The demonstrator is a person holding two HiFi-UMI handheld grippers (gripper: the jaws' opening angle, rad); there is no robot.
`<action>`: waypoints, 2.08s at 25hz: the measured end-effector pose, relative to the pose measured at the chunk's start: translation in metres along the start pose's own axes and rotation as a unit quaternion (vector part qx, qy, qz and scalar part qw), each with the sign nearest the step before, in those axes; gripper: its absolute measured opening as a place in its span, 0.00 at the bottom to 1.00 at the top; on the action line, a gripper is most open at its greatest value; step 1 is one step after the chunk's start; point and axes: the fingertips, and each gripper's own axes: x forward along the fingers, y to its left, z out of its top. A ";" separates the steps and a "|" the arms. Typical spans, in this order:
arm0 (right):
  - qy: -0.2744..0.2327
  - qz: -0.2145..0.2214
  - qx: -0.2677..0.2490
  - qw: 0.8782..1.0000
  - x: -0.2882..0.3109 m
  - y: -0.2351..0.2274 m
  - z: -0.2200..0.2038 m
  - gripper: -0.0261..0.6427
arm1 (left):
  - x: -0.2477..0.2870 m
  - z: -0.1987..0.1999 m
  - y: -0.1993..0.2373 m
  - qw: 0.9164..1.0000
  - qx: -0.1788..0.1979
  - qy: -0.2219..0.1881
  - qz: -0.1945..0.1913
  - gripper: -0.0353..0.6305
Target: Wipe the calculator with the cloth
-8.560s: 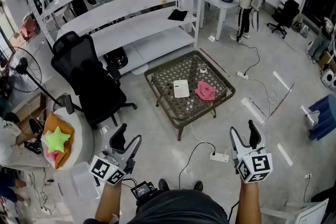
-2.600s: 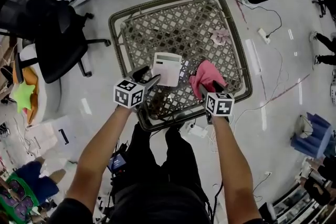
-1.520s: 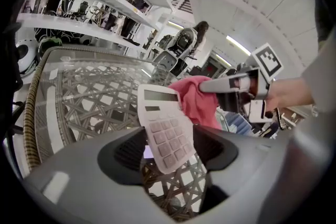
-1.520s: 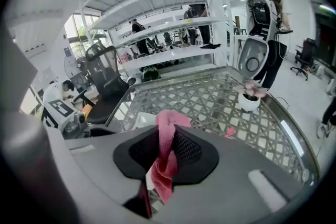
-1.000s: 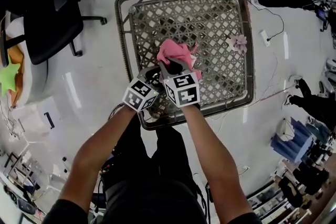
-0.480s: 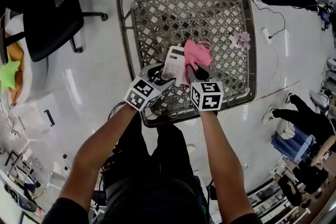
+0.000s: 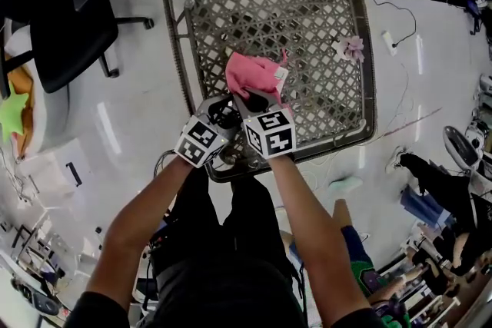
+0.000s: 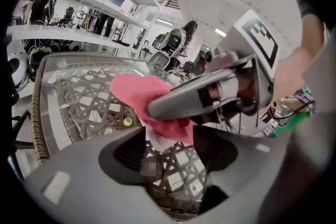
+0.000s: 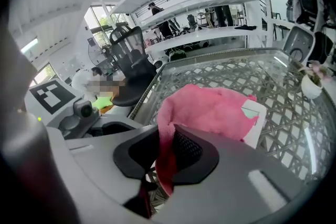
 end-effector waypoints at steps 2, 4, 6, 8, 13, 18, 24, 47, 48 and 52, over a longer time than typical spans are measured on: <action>0.003 -0.011 0.004 1.000 -0.011 -0.010 -0.013 0.12 | -0.001 -0.003 -0.002 1.000 0.003 0.000 0.000 0.52; 0.004 -0.031 0.010 0.999 -0.026 -0.025 -0.025 0.12 | -0.002 -0.003 -0.002 1.000 0.001 -0.002 -0.001 0.52; -0.001 -0.059 0.021 0.998 -0.042 -0.043 -0.034 0.12 | -0.003 -0.001 -0.001 1.000 -0.004 -0.007 -0.001 0.52; -0.009 -0.091 0.036 0.995 -0.055 -0.063 -0.036 0.12 | -0.004 0.000 0.000 1.000 -0.006 -0.008 -0.001 0.52; -0.032 -0.116 0.050 0.991 -0.057 -0.080 -0.019 0.12 | -0.008 0.001 0.005 1.000 -0.012 -0.011 0.002 0.52; -0.029 -0.061 0.011 0.998 -0.022 -0.031 -0.007 0.12 | -0.018 0.004 0.008 1.000 -0.018 -0.019 0.008 0.52; -0.039 -0.016 0.018 0.999 -0.011 0.002 -0.016 0.12 | -0.030 0.000 0.006 1.000 -0.014 -0.018 0.011 0.53; -0.048 -0.061 0.023 0.997 -0.032 -0.052 -0.012 0.12 | -0.031 0.034 0.037 0.997 -0.033 -0.060 0.041 0.54; -0.049 -0.052 0.021 0.997 -0.029 -0.046 -0.012 0.12 | -0.032 0.037 0.041 0.996 -0.033 -0.063 0.045 0.54; -0.040 -0.010 0.009 0.999 -0.022 -0.017 -0.024 0.12 | -0.030 0.051 0.056 0.995 -0.040 -0.075 0.057 0.54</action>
